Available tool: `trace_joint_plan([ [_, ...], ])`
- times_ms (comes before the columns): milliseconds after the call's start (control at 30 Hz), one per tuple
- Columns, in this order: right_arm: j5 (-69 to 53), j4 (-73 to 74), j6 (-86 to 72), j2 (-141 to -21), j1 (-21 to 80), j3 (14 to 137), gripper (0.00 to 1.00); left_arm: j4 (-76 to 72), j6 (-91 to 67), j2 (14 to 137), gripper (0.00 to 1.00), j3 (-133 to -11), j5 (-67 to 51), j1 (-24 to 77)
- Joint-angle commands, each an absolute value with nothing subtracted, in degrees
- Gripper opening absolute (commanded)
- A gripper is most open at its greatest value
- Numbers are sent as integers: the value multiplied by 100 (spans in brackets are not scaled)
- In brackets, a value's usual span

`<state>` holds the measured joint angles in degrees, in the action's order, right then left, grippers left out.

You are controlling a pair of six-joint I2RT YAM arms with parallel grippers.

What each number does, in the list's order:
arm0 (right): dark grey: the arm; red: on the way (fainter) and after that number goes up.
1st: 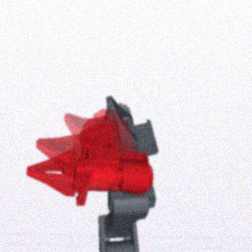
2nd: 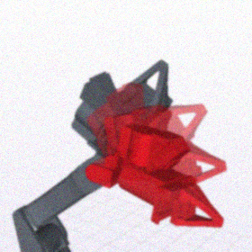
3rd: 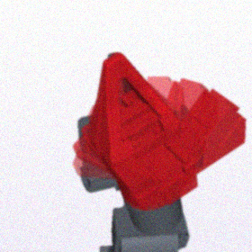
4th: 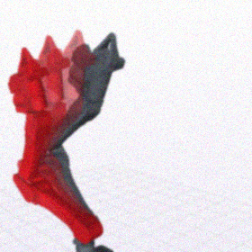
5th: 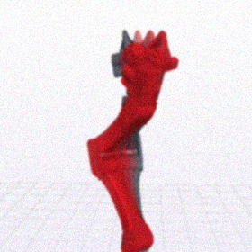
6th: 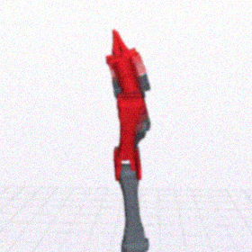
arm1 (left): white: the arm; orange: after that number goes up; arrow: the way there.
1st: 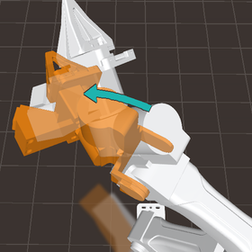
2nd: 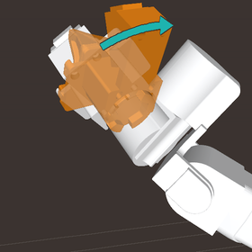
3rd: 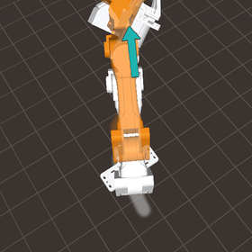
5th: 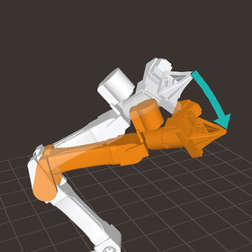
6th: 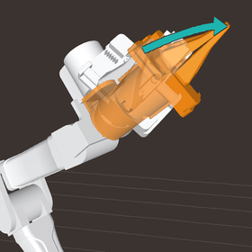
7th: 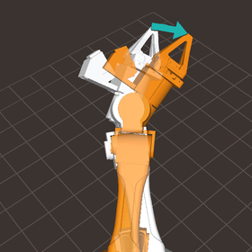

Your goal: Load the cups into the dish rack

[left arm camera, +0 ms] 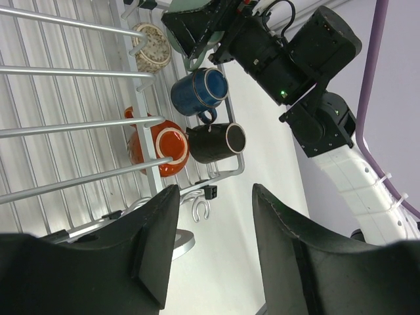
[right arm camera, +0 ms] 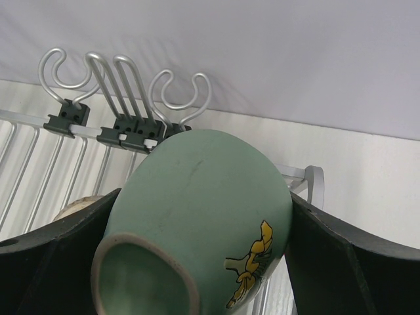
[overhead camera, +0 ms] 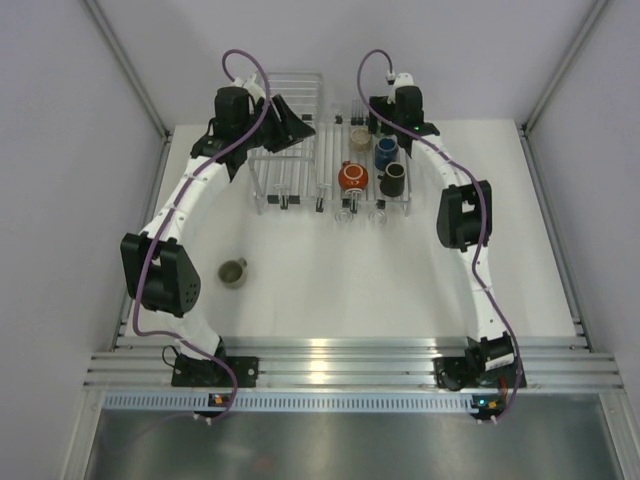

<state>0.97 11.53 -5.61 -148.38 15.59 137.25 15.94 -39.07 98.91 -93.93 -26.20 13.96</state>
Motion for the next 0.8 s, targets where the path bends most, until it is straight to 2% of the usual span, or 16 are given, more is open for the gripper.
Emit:
trace_joint_plan([
  [0,299,1187,-413,-14862,1538,13746,20,1441,-3946,9835,54,-9387,-2742,1354],
  [67,316,1195,-422,-14854,1538,13746,29,1441,-3955,9835,54,-9387,-2742,1354],
  [100,334,1195,-431,-14836,1538,13755,37,1433,-3955,9835,55,-9387,-2742,1354],
  [200,343,1187,-413,-14827,1538,13755,42,1433,-3955,9835,56,-9387,-2742,1354],
  [267,343,1195,-413,-14827,1538,13755,41,1441,-3955,9817,56,-9369,-2751,1354],
  [400,150,1362,-352,-14827,1547,13842,29,1441,-3981,9817,56,-9378,-2760,1353],
  [500,53,1607,-255,-14810,1538,13939,24,1441,-3990,9817,56,-9378,-2768,1354],
  [767,26,1898,-202,-14590,1521,13650,19,1441,-4008,9782,56,-9396,-2804,1354],
])
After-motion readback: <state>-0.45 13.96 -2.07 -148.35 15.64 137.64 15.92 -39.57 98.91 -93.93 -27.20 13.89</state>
